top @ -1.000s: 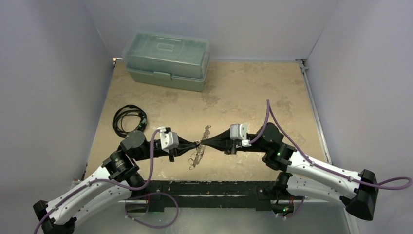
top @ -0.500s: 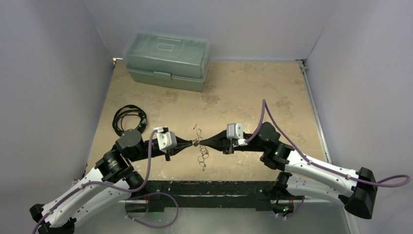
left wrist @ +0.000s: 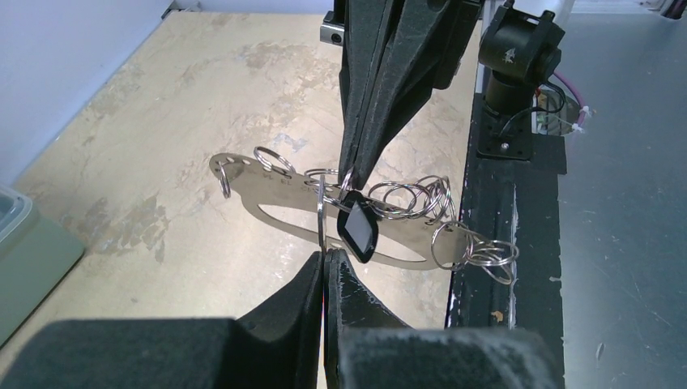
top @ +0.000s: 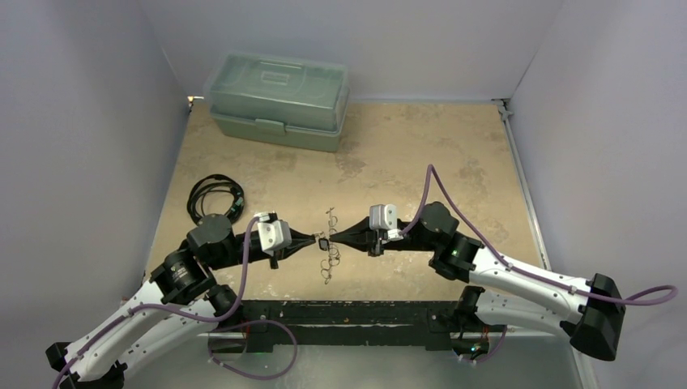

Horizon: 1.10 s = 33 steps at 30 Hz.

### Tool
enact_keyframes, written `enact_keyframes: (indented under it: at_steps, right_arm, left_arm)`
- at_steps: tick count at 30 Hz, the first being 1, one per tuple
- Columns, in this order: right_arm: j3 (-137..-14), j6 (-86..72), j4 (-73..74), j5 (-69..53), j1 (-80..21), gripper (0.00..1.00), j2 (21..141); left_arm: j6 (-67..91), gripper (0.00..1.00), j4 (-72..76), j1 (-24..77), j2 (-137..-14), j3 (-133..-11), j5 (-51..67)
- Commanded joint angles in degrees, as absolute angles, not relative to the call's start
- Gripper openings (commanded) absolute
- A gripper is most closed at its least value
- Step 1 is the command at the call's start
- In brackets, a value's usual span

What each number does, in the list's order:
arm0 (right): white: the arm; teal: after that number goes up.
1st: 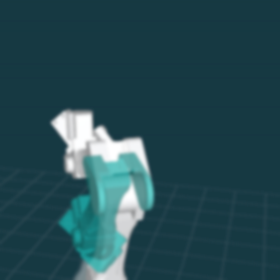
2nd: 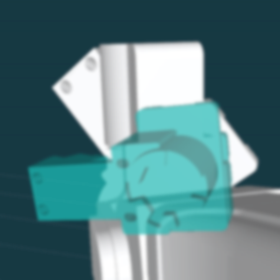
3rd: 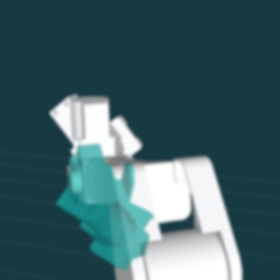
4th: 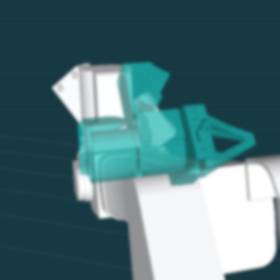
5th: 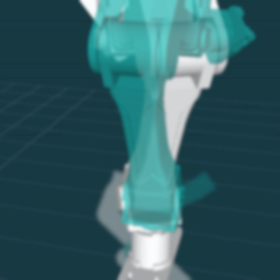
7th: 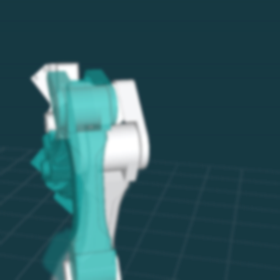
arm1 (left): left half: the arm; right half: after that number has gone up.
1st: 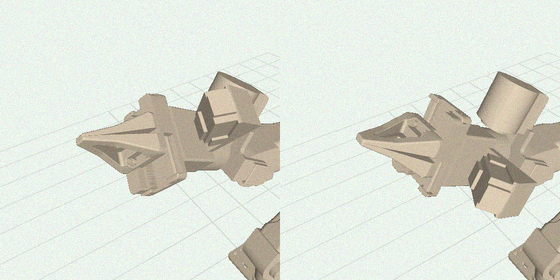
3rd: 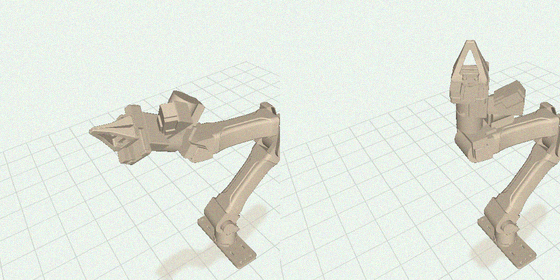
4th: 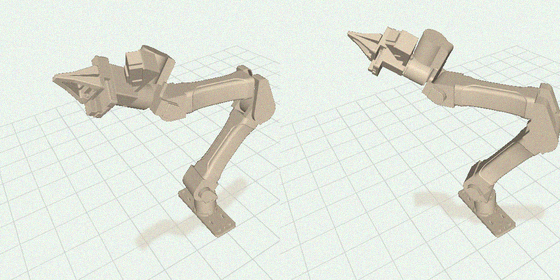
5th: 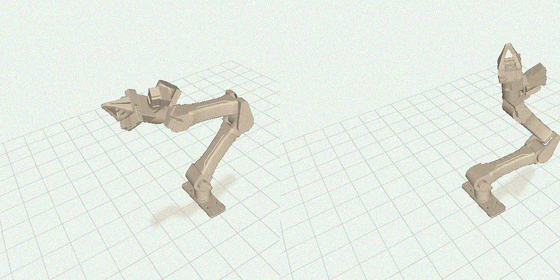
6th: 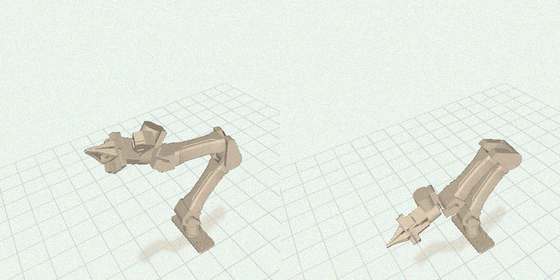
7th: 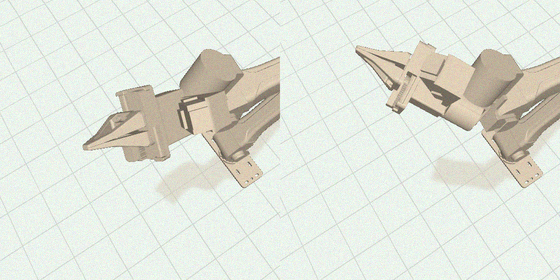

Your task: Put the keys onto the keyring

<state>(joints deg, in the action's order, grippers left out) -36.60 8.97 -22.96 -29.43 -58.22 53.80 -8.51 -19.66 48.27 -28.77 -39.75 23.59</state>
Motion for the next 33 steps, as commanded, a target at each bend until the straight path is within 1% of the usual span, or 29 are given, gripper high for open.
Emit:
enact_keyframes:
  at_steps: [1,12,13,15,17,18,21,25,29,33]
  right_arm:
    - [-38.66,9.49,-24.04,-27.91,-58.54,0.0,53.79]
    - [-38.5,9.73,-23.82,-27.27,-58.54,0.0,53.68]
    - [-38.56,9.75,-23.74,-27.2,-58.54,0.01,53.7]
    - [-38.58,9.75,-23.54,-27.0,-58.54,0.12,53.79]
    - [-38.67,9.82,-23.32,-26.85,-58.54,0.26,53.87]
    - [-38.67,9.8,-23.23,-26.75,-58.54,0.32,53.88]
    - [-38.71,9.93,-23.05,-26.48,-58.54,0.41,53.72]
    - [-38.52,10.09,-23.03,-25.5,-58.54,0.46,53.08]
    - [-38.16,10.14,-23.31,-22.96,-58.54,0.46,52.02]
    - [-36.58,9.6,-25.31,-17.57,-58.54,0.47,49.81]
  left_arm:
    - [-8.93,0.0,-18.96,47.92,-28.3,-41.05,23.37]
    - [-8.81,0.0,-18.88,47.9,-28.29,-41.32,23.38]
    - [-8.75,0.0,-18.92,47.92,-28.38,-41.31,23.44]
    - [-8.58,0.0,-18.92,47.91,-28.39,-41.31,23.26]
    - [-8.39,0.0,-18.7,47.91,-28.48,-41.2,23.21]
    - [-8.21,0.0,-18.64,47.92,-28.54,-41.09,23.2]
    - [-7.51,0.0,-18.04,47.9,-28.8,-40.71,23.16]
    - [-6.27,0.0,-17.49,47.9,-29.49,-40.16,22.27]
    - [-1.75,0.0,-13.8,47.96,-30.86,-37.56,20.61]
    - [4.82,0.0,-9.12,47.91,-34.04,-35.75,18.42]
